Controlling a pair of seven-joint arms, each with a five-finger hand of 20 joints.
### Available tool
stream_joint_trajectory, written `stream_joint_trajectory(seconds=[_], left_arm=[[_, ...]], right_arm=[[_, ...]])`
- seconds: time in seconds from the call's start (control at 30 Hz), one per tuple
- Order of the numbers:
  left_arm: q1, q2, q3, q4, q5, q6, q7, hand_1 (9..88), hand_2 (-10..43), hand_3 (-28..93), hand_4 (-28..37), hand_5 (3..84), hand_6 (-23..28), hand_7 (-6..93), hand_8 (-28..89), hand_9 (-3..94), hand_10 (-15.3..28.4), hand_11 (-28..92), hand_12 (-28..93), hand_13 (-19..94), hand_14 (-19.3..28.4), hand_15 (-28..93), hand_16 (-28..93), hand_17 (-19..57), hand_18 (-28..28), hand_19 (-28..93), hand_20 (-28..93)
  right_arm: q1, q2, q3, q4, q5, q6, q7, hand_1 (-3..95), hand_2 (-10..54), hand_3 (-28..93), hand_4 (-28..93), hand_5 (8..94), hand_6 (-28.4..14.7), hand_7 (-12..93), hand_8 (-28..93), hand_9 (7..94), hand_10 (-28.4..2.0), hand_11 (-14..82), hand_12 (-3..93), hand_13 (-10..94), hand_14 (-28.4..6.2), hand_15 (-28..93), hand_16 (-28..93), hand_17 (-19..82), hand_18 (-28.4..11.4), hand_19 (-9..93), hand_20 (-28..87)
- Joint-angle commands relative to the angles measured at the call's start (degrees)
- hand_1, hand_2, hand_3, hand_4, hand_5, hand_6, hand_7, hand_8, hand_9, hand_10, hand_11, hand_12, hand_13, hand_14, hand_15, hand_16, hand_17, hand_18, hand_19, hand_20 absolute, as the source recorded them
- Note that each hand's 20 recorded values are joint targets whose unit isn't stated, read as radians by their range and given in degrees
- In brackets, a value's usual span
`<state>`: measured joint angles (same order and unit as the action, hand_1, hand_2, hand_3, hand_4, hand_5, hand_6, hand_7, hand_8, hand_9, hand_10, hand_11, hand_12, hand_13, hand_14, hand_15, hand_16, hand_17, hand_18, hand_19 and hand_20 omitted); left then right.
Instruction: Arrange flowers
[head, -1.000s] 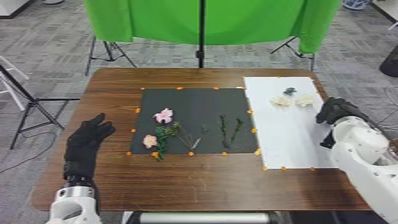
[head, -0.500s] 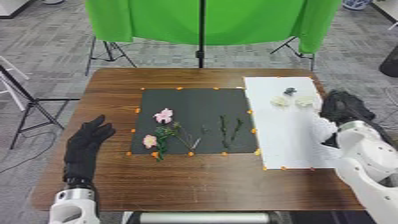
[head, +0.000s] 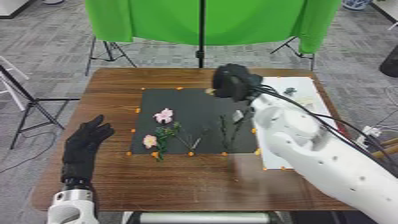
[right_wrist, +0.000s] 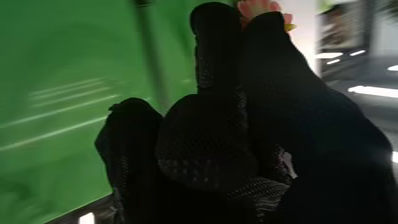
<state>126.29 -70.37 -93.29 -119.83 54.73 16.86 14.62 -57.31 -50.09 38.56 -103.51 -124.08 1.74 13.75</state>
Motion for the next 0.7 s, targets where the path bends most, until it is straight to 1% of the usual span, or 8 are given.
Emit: stream_joint_trajectory(seconds=[0.03,0.1,0.17,0.27,0.37,0.47,0.53,0.7], left_arm=[[-1.1,0.63,0.69,1.13,0.71,-1.66,-1.98,21.1,5.1,69,-28.3,46.5,5.7,11.3,-7,46.7,14.3,23,11,35,18.8,35,-5,1.1,13.4,16,18],[-1.4,0.77,0.69,1.29,0.53,-1.32,-1.86,21.0,5.1,69,-28.3,46.3,5.6,11.3,-7,46.5,14.2,23,11,34,18.8,34,-5,1.0,13.4,16,18],[-1.4,0.67,0.89,1.18,0.35,-0.66,-1.61,21.0,5.0,69,-28.3,46.1,5.6,11.4,-7,46.5,14.2,23,11,34,18.7,34,-5,1.0,13.4,16,18],[-1.4,0.69,1.12,1.18,0.63,-1.00,-1.41,21.0,5.0,69,-28.3,46.3,5.2,11.5,-7,46.5,14.1,23,11,34,18.7,34,-5,0.9,13.4,16,18],[-1.2,0.63,1.36,1.02,0.31,-0.95,-1.20,21.1,5.0,69,-28.3,46.5,5.0,11.6,-7,46.5,14.1,23,11,34,18.7,34,-5,0.9,13.5,16,18],[-1.3,0.42,1.52,1.16,0.28,-1.05,-1.25,21.1,5.0,69,-28.3,46.6,5.1,11.6,-7,46.5,14.1,23,11,34,18.7,34,-5,0.9,13.5,16,18],[-1.2,0.31,1.59,1.10,0.28,-1.01,-1.31,21.1,5.0,69,-28.3,46.6,5.1,11.7,-7,46.5,14.1,23,11,34,18.7,34,-5,0.8,13.4,16,18],[-1.2,0.36,1.67,1.06,0.22,-0.96,-1.15,21.1,5.1,69,-28.3,46.6,5.1,11.7,-7,46.6,14.2,23,11,34,18.8,34,-5,0.9,13.5,16,18]], right_arm=[[5.9,-6.8,-13.8,0.6,-1.5,-0.8,-1.2,59.8,-9.5,61,-21,79.7,1.8,23,8,91.1,-7.7,7.6,40.6,92,0.3,65,34,69,-9.9,93,63],[6.1,-7.7,-15.1,1.7,-2.6,-0.7,-1.9,59.8,-9.5,61,-21,79.6,1.9,23,8,91.1,-7.7,7.5,40.3,92,0.3,65,34,69,-9.9,93,63],[6.2,-8.8,-16.1,3.2,-3.3,-1.1,-2.6,59.9,-9.5,61,-21,79.6,1.9,23,8,91.1,-7.7,7.5,40.2,92,0.3,65,34,69,-9.9,93,63],[6.5,-9.7,-17.7,4.9,-4.8,-0.8,-2.6,59.7,-9.5,61,-21,79.4,2.1,23,8,90.7,-7.8,7.3,40.2,92,0.3,65,34,69,-9.9,93,63],[6.6,-10.5,-18.8,6.7,-7.6,0.5,-2.6,59.3,-9.5,61,-21,79.1,2.4,23,7,90.5,-7.7,7.1,39.9,92,0.3,65,34,69,-10.1,93,63],[6.2,-11.6,-18.5,8.8,-9.1,1.1,-2.4,59.2,-9.5,61,-20,78.2,3.0,23,7,89.8,-7.6,7.3,40.5,92,0.3,65,34,69,-10.1,93,63],[6.1,-12.2,-18.3,10.2,-10.0,1.5,-2.3,59.1,-9.5,61,-21,77.9,3.2,24,7,88.8,-7.3,7.1,40.6,92,0.3,65,34,69,-10.0,93,63],[6.2,-12.4,-18.1,12.5,-10.9,3.0,-1.6,58.8,-9.5,61,-21,77.2,4.1,25,6,87.3,-7.5,6.8,40.5,92,0.4,65,34,69,-10.0,93,63]])
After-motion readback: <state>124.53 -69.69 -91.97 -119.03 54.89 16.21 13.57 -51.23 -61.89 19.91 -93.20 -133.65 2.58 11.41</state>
